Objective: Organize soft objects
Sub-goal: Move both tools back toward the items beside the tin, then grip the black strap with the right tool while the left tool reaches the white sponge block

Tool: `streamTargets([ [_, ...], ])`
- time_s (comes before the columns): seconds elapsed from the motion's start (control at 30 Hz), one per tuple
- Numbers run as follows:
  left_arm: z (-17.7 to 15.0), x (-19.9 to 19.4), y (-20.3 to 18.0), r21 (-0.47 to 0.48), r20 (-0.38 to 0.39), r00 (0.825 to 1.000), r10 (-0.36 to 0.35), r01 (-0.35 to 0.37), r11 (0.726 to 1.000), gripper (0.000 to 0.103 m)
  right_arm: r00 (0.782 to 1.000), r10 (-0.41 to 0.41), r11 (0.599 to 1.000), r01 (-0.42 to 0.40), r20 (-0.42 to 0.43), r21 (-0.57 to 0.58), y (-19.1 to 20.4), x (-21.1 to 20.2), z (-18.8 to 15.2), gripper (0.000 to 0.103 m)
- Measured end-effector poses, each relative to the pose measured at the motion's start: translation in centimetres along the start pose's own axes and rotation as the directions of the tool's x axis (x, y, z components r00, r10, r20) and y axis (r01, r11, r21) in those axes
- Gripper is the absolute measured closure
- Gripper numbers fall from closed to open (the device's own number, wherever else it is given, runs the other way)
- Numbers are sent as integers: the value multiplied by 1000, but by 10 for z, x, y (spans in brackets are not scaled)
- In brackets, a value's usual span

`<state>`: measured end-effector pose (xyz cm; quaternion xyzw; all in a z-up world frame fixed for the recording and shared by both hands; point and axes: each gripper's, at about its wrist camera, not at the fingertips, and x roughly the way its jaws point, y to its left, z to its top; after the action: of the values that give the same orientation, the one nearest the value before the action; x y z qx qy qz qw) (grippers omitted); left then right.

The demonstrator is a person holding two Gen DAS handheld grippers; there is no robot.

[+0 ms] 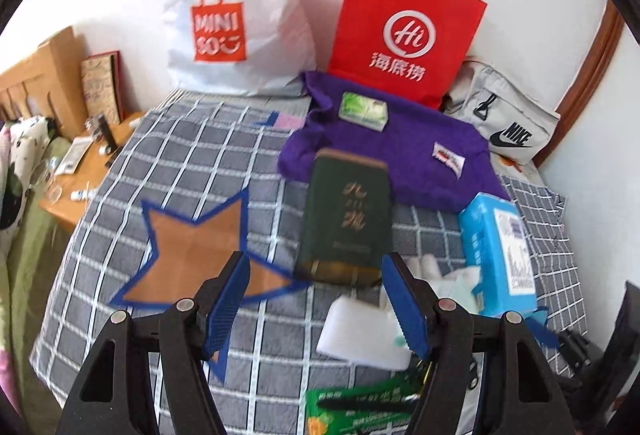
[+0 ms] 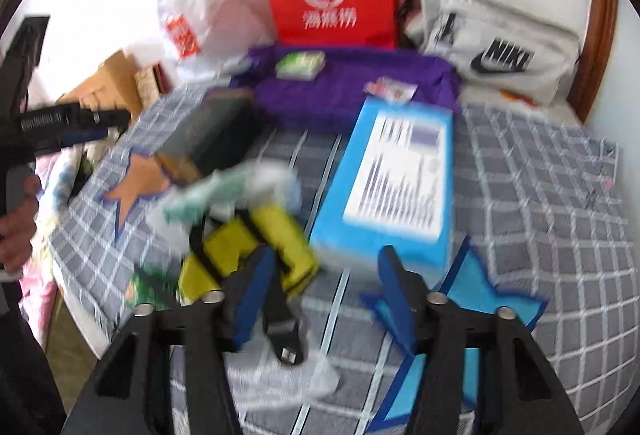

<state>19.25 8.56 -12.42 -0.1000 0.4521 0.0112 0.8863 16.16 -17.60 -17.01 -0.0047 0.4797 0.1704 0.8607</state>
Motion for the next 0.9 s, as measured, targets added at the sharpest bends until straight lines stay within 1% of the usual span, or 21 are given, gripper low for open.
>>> streamTargets([
  [0.03, -3, 0, 2, -5, -3, 1000, 0, 0, 1000, 36, 1000, 5, 1000, -5, -8, -10, 2, 5, -4, 60],
  [0.2, -25, 9, 11, -26, -32, 999, -4, 4, 1000, 36, 999, 10, 998, -12, -32, -65, 14, 25, -19, 61],
  [0.3, -32, 15, 16, -31, -54, 998, -10, 8, 999, 36, 999, -1, 996, -2, -38, -89, 19, 33, -19, 61],
  [0.43, -36, 19, 19, -36, -64, 998, -20, 18, 999, 36, 999, -16, 993, 11, -44, -115, 26, 42, -18, 61],
  [0.53, -41, 23, 19, -24, -82, 996, -29, 27, 999, 36, 998, -45, 985, 39, -35, -167, 33, 40, -17, 61],
  [0.67, -46, 26, 21, -25, -92, 995, -42, 40, 999, 36, 999, -27, 987, 20, -44, -157, 32, 38, -16, 61],
  [0.8, -51, 26, 26, -38, -101, 994, -46, 43, 998, 36, 999, -26, 986, 21, -28, -168, 38, 36, -18, 61],
  [0.9, -53, 26, 31, -53, -102, 994, -49, 44, 998, 36, 999, -27, 984, 20, -36, -176, 41, 42, -19, 63],
])
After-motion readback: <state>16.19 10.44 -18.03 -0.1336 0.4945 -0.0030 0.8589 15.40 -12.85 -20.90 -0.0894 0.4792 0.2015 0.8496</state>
